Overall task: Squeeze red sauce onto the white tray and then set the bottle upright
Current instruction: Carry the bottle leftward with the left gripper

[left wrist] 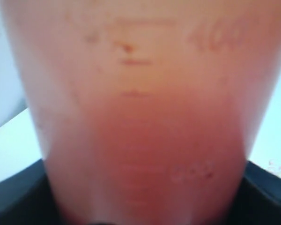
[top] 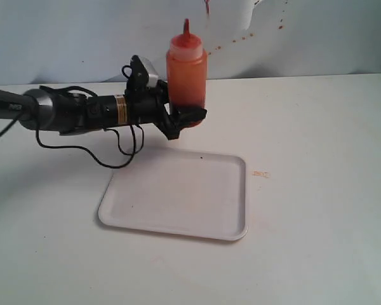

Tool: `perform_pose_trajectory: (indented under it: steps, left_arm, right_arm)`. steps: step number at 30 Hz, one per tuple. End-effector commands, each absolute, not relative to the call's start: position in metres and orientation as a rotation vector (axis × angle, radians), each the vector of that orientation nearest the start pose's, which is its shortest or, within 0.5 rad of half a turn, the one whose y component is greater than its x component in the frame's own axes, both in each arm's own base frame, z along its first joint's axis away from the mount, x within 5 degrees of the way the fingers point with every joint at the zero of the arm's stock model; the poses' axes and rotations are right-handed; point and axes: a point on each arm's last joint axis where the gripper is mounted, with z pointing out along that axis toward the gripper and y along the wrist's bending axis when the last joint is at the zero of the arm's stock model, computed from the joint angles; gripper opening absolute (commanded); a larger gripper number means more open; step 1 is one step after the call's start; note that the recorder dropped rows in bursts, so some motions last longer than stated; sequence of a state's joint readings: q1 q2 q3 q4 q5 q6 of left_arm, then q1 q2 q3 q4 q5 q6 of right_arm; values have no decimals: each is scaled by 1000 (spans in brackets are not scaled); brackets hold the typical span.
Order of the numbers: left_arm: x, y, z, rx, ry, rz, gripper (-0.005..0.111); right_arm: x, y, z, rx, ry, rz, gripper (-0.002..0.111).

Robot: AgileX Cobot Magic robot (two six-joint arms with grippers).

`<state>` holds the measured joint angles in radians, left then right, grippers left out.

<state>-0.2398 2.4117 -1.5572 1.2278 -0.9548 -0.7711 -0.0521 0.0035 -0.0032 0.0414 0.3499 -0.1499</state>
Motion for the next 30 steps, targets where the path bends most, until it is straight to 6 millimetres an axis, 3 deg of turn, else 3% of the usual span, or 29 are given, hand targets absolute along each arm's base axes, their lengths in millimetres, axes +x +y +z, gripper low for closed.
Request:
perform_pose_trajectory:
  steps: [1,7,12,18,22,26,30]
  left_arm:
    - [457,-145,148,859,1604,-880,0]
    - [439,-84,167,769,1653,-775,0]
    - [408,-47,171,699,1728,-697,0]
    - [355,-23,155,651,1760,-550,0]
    - [323,-12,143,489,1770,-351,0]
    - [299,-6,137,361,1693,-266,0]
    - [290,-8,137,374,1647,-258,0]
  right_arm:
    - [53,-2,182,-59,1833,-109,0]
    - [53,-2,182,-59,1833,-109,0]
    - [53,-2,182,-59,1833,-109,0]
    - [53,-2,182,-59,1833,-109,0]
    - [53,-2,182,-59,1833,-109,0]
    - [53,-2,182,-59,1833,-109,0]
    - [53,-2,182,-59,1833,-109,0]
